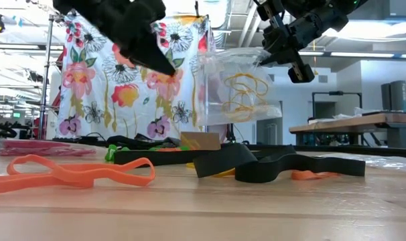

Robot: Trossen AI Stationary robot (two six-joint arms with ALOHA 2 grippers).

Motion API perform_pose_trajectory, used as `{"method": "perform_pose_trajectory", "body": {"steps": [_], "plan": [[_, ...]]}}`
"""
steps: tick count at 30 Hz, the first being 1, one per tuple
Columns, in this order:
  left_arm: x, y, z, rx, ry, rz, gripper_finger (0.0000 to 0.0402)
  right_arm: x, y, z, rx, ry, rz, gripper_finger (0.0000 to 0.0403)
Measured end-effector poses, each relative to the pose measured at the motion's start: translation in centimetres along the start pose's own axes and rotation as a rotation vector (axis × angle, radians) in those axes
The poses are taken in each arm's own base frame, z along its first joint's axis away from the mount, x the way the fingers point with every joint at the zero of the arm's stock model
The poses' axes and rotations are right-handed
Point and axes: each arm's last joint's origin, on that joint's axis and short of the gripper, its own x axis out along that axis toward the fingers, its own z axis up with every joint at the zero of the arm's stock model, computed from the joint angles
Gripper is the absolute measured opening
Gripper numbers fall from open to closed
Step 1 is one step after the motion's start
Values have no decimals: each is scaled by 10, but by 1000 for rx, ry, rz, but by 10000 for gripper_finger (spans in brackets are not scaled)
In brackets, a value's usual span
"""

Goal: Sort rubber bands
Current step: Put the yellow rubber band into the transparent zip bag

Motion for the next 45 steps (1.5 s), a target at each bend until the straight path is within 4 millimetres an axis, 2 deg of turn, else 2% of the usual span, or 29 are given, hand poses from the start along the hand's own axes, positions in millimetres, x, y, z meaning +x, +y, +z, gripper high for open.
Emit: {"method": "perform_pose_trajectory", "body": {"steps": [2,5,10,13,18,22,26,30,35,40,45], "plan": [[-4,-2,6,-3,-33,29,0,0,0,0,5,2,-3,0],[-13,-15,27,24,-186,-33,0,0,0,0,3,0,0,0],[-25,-28,45,81,-349,-64,0,0,0,0,0,-2,-4,0],[-32,-27,63,80,-443,-55,0,4,-1,-1,5,0,-20,0],[-39,-13,90,97,-514,-6,0,18,-8,-1,59,33,-58,0],[-42,-1,104,98,-564,-66,0,33,-17,0,120,84,-83,0],[-35,8,106,83,-572,-67,0,48,-21,5,149,147,-23,0],[-29,16,105,57,-554,-44,0,57,-16,12,108,142,92,0],[-19,14,102,64,-527,-66,0,56,-7,17,69,97,172,0],[-4,12,98,78,-496,-37,0,54,-7,16,61,103,163,0],[4,19,99,69,-509,-8,0,55,-7,13,58,113,155,0]]}}
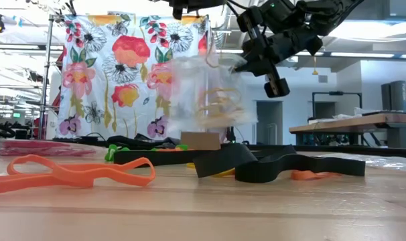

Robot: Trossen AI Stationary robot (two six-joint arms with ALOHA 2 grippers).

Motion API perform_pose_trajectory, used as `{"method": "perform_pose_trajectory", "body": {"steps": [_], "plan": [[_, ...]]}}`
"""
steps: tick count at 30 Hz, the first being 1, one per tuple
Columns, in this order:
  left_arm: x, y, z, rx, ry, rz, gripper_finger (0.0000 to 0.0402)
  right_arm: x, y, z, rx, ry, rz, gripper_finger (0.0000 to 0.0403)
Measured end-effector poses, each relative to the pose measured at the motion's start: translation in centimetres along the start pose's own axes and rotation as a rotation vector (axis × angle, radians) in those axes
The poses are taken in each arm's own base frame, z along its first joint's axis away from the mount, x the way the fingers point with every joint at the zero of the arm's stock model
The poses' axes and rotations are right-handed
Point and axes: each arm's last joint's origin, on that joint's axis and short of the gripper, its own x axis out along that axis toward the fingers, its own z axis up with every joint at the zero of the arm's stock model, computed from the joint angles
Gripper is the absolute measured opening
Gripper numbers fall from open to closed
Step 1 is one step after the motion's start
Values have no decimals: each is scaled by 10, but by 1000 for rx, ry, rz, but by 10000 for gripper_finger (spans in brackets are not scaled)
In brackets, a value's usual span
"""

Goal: Sort rubber bands
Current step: Put the yellow rubber band into the transparent zip bag

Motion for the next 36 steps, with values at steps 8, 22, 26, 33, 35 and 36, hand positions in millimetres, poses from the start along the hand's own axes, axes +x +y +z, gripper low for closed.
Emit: {"method": "perform_pose_trajectory", "body": {"steps": [8,22,26,33,35,36], "plan": [[-4,14,7,-12,-42,25,0,1,-1,-2,3,9,-11,0],[-2,30,10,-16,-99,40,0,1,-1,-2,0,9,-12,0],[-1,32,8,-24,-83,25,0,1,-1,-2,0,9,-12,0],[-2,28,5,-44,-50,-6,0,1,-1,-2,0,8,-12,0],[-2,25,4,-42,-38,-19,0,1,-1,-2,0,8,-12,0],[-2,24,4,-41,-33,-24,0,1,-1,-2,0,7,-12,0]]}}
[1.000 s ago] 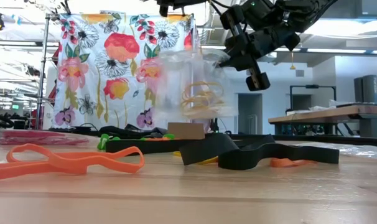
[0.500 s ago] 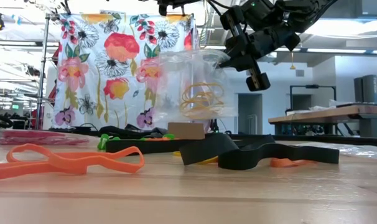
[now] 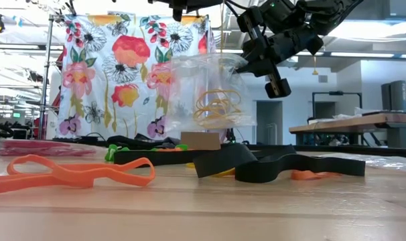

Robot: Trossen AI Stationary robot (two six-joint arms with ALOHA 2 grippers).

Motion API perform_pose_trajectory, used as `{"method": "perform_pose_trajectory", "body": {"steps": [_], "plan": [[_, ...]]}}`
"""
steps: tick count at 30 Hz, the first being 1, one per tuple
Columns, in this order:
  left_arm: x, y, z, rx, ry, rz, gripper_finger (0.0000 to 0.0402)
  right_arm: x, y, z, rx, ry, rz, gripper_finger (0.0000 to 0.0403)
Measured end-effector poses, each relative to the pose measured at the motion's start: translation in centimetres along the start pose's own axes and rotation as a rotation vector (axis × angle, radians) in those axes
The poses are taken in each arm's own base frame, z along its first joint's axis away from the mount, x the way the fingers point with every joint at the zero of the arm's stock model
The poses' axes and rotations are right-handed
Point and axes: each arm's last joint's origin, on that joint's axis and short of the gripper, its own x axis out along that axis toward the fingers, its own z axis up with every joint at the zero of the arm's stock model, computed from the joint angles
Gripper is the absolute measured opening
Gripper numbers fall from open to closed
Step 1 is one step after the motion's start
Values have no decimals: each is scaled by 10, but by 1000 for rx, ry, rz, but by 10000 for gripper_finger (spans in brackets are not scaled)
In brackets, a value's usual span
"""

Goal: Sort rubber bands
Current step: Put the yellow rubber band into the transparent zip bag

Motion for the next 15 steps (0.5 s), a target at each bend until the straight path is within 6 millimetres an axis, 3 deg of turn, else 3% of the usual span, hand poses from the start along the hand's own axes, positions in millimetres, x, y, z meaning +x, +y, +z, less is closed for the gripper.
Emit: {"method": "perform_pose_trajectory", "body": {"steps": [10,15], "plan": [[-1,-4,-8,81,84,-3,2,0,0,0,0,0,0,0],[-1,-3,-10,93,112,34,48,0,0,0,0,0,0,0]]}}
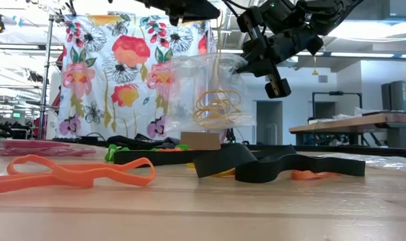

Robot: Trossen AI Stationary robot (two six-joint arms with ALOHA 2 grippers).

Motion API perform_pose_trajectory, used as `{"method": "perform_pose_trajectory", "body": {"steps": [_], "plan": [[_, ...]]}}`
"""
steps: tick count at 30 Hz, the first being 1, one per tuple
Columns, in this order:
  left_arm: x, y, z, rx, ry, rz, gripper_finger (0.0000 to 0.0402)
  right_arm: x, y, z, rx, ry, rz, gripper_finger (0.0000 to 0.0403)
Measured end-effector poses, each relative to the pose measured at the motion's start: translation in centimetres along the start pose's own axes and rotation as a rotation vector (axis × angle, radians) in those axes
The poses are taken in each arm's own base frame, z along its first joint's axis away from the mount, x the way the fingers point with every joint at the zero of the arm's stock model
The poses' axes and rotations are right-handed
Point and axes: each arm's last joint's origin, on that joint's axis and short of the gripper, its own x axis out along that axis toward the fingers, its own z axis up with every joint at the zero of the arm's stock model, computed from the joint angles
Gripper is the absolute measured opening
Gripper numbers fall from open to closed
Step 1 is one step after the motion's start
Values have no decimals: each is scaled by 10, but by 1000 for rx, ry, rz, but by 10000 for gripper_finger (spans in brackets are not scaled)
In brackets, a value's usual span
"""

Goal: Sort rubber bands
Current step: Put the yellow rubber band into the transparent zip bag

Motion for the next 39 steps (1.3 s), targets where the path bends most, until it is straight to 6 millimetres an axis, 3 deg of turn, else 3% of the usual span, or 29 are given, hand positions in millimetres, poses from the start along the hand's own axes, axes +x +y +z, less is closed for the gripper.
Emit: {"method": "perform_pose_trajectory", "body": {"steps": [5,9,31,34,39], "plan": [[0,-2,1,-47,-4,-7,110,0,0,0,0,0,0,0],[-1,-5,1,-68,-2,-15,133,0,0,0,0,0,0,0],[-4,-10,-21,-11,227,-75,137,0,0,0,0,0,0,0],[-6,-19,-20,-42,224,-116,137,0,0,0,1,0,0,0],[-14,-49,-13,-16,199,-211,137,-6,-2,6,11,-24,1,0]]}}
